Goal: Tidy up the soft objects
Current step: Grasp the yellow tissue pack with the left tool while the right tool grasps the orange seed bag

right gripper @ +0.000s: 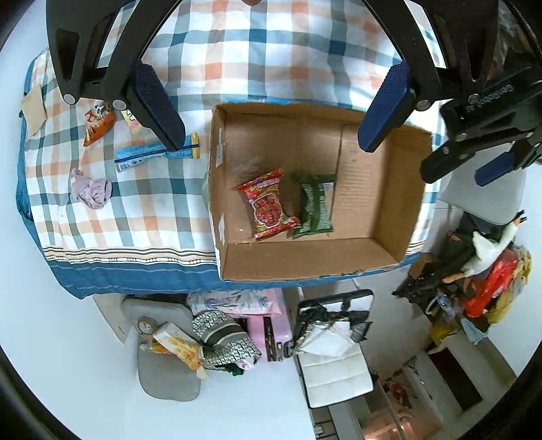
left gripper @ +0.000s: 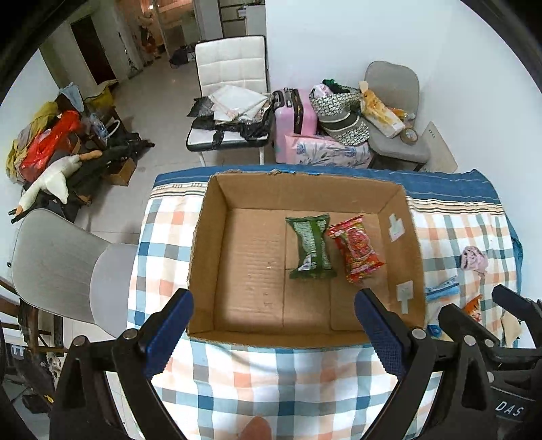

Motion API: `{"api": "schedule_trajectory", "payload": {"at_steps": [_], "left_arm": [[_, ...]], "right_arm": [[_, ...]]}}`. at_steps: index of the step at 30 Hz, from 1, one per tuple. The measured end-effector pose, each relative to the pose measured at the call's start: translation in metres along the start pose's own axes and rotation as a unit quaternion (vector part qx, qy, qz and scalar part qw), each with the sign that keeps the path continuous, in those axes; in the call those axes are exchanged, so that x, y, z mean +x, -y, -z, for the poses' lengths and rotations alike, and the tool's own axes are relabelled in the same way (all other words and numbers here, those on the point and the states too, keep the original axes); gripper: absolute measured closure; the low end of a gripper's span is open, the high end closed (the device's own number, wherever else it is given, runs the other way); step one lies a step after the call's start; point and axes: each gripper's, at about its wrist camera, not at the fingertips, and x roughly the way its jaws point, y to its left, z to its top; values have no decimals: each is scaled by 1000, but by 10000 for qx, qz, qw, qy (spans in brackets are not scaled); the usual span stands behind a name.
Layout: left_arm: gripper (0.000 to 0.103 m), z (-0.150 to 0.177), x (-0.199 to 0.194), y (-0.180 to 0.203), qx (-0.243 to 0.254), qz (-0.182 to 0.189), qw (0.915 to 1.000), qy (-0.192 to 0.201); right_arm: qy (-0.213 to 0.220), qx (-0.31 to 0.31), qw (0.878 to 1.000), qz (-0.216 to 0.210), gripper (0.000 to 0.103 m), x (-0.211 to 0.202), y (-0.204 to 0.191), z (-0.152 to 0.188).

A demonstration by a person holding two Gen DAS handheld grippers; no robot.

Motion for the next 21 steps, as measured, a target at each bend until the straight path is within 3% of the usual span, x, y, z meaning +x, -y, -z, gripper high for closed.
{"api": "schedule_trajectory", "payload": {"at_steps": [5,9,16,21], "left_arm": [[6,0,-25,37,263,70,9994,233],[6,3,-27,83,476,265,9983,190],[6,37,20,201,858,893,9899,-689],[6,63,83,267,624,1133,9772,-1685]], "right_arm": [[233,236,9994,-140,0,-27,28,11],[558,759,9953,-200,0,-47,83,24],[249,1552,9873,224,0,-51,212,52],[-239,2007,9785,407,0,-26,301,74]]}}
